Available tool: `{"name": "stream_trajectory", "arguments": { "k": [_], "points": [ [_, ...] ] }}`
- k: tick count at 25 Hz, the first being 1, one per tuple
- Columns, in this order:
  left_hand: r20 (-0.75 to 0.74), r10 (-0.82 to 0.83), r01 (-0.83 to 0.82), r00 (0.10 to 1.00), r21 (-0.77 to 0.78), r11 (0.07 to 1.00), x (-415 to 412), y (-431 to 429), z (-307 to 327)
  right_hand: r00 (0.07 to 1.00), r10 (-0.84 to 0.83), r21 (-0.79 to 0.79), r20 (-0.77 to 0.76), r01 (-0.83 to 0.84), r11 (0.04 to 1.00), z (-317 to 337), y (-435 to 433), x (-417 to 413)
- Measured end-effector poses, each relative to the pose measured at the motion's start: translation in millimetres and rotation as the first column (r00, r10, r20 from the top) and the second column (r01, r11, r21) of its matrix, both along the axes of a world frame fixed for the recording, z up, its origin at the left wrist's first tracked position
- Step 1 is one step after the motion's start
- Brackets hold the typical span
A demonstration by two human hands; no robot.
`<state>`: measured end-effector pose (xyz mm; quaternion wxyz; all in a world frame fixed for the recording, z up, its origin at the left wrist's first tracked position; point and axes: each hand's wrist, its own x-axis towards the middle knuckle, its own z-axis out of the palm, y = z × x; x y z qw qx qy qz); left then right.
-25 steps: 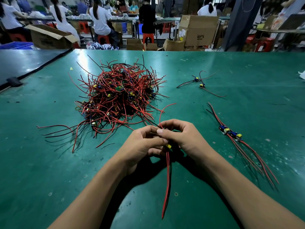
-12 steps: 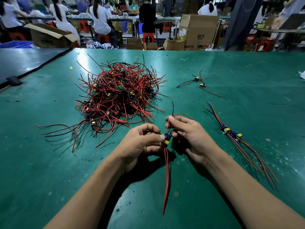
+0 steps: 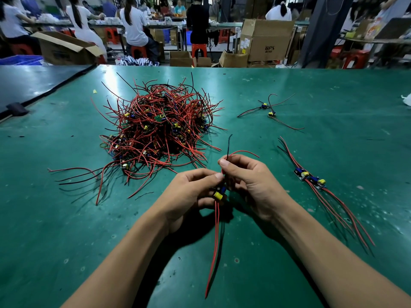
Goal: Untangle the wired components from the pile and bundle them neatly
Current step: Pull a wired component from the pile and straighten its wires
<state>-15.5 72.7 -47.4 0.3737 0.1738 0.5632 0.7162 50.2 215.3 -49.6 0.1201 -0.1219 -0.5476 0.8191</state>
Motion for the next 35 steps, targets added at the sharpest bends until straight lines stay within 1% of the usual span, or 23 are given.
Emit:
{"name": "stream_trajectory", "arguments": {
  "k": [3,6,11,13,16,18,21,24,25,26,27,30,32,35],
  "points": [
    [0.016,0.012,-0.012,1.0,-0.016,1.0,1.5,1.7,1.1,0.999,0.036,-0.011,-0.021,-0.036,0.999,0.4,-0.5,0.9],
    [-0.039,-0.003,0.0,0.999,-0.085,0.996,2.7,1.4,1.5,0.999,0.035,0.062,0.002,-0.035,0.997,1.8,0.6,0.1],
    [-0.052,-0.005,0.002,0.999,-0.058,0.998,2.7,0.9,-0.4,1.0,0.02,0.061,0.014,-0.02,0.998,-1.5,-2.4,0.9],
    [-0.049,-0.021,0.02,0.999,-0.031,0.999,2.9,0.0,-2.2,0.998,0.058,0.089,0.022,-0.059,0.994,-4.3,-3.8,2.3],
    [-0.042,-0.031,0.031,0.999,-0.017,0.999,3.5,-1.3,-2.9,0.981,0.182,0.173,0.071,-0.192,0.966,-4.1,-6.7,4.7],
    [-0.049,-0.046,0.045,0.998,-0.024,0.999,3.9,-1.0,-2.9,0.974,0.203,0.202,0.101,-0.22,0.954,-4.8,-7.8,4.4],
    [-0.057,-0.065,0.061,0.996,-0.059,0.996,1.9,0.3,-6.2,0.984,0.138,0.249,0.116,-0.163,0.955,-6.7,-9.7,2.6],
    [-0.06,-0.056,0.051,0.997,-0.08,0.996,-2.0,1.5,-6.8,0.994,0.012,0.423,0.106,-0.056,0.904,-6.9,-12.5,-1.2],
    [-0.053,-0.057,0.053,0.997,-0.07,0.996,-2.4,2.0,-6.0,0.995,-0.038,0.467,0.096,-0.011,0.884,-6.0,-12.9,-2.8],
    [-0.039,-0.06,0.058,0.997,-0.05,0.997,-2.2,2.8,-5.0,0.992,-0.085,0.478,0.089,0.032,0.878,-5.3,-12.9,-4.2],
    [-0.017,-0.066,0.066,0.998,-0.022,0.998,-1.5,3.4,-4.4,0.988,-0.127,0.45,0.088,0.074,0.89,-4.6,-12.5,-5.8],
    [0.026,-0.095,0.094,0.995,0.021,0.995,1.8,5.1,-3.3,0.976,-0.191,0.247,0.105,0.161,0.956,-2.3,-8.6,-8.0],
    [0.027,-0.092,0.091,0.995,0.019,0.996,2.1,4.8,-2.8,0.984,-0.147,0.157,0.103,0.13,0.979,-2.1,-6.9,-7.5],
    [0.007,-0.062,0.062,0.998,-0.02,0.998,2.4,4.6,-2.2,0.994,-0.033,0.116,0.107,0.02,0.993,-4.3,-5.7,-6.6]
  ]
}}
